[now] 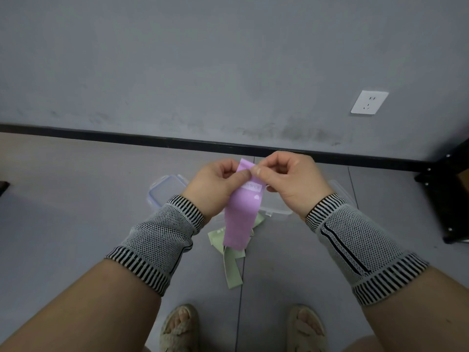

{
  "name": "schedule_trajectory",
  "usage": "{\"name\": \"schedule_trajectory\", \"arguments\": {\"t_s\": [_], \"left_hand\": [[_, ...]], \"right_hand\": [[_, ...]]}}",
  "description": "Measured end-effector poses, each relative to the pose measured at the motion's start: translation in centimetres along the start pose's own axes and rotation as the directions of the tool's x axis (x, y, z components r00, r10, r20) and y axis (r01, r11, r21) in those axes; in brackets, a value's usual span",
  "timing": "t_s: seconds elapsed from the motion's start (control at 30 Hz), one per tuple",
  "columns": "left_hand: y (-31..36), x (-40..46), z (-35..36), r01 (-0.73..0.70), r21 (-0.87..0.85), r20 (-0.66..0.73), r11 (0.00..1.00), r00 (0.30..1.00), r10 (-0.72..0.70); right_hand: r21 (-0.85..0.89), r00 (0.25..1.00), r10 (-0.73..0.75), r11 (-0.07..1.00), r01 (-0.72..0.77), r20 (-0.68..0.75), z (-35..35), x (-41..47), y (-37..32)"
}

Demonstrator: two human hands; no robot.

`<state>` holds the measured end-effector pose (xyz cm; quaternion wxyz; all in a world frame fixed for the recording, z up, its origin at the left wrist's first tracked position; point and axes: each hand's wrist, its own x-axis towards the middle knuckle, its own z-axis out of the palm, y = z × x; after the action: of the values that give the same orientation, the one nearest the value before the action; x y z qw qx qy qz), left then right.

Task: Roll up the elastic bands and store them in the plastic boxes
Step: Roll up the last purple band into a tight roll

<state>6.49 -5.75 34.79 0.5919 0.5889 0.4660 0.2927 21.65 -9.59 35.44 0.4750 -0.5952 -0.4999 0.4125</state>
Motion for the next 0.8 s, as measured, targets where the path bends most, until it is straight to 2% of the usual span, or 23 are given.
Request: {"name": "schedule_trajectory", "arguments": {"t_s": [0.1, 0.27, 0.33, 0.47, 0.53, 0.6, 0.67, 0.8], "left_hand": [[0.1, -0.1, 0.1, -0.005, 0.023, 0.044, 1.0, 0.999, 0.004], [0.6, -0.4, -0.1, -0.036, 0.148, 0.063, 0.988, 0.998, 0.027], [0.6, -0.5, -0.1, -0.029, 0.143, 0.045, 0.989, 0.999, 0.023], [0.7, -0.6, 0.0, 0.001, 0.082, 0.006, 0.997, 1.0, -0.002], [0.9, -0.7, 0.1, 0.039, 0.014, -0.007, 0.999, 0.999, -0.039], [1.0, -0.6, 0.0, 0.053, -0.039, 0.007, 0.998, 0.999, -0.053], [0.7, -0.7, 0.0, 0.063, -0.058, 0.059, 0.996, 0.996, -0.059], [0.8, -1.0, 0.1, 0.14, 0.008, 0.112, 0.99, 0.984, -0.14]], "right_hand": [[-0.031, 0.999, -0.005, 1.0, 0.003, -0.041, 0.0, 0.1, 0.0], [0.019, 0.993, 0.083, 0.996, -0.082, -0.084, -0.3, 0.0, -0.2], [0.089, 0.992, 0.123, 0.989, -0.12, -0.034, -0.3, -0.2, -0.7], [0.353, 0.974, 0.173, 0.91, -0.216, 0.148, -0.4, -0.4, -1.5], [0.286, 0.982, 0.111, 0.946, -0.151, 0.152, -0.6, -0.3, -1.5], [0.112, 0.988, 0.012, 0.993, -0.03, 0.155, -0.6, -0.3, -1.2], [-0.014, 0.981, -0.073, 0.997, 0.077, 0.181, -0.5, -0.4, -1.1], [-0.085, 0.98, -0.123, 0.987, 0.138, 0.159, -0.4, -0.6, -1.1]]}}
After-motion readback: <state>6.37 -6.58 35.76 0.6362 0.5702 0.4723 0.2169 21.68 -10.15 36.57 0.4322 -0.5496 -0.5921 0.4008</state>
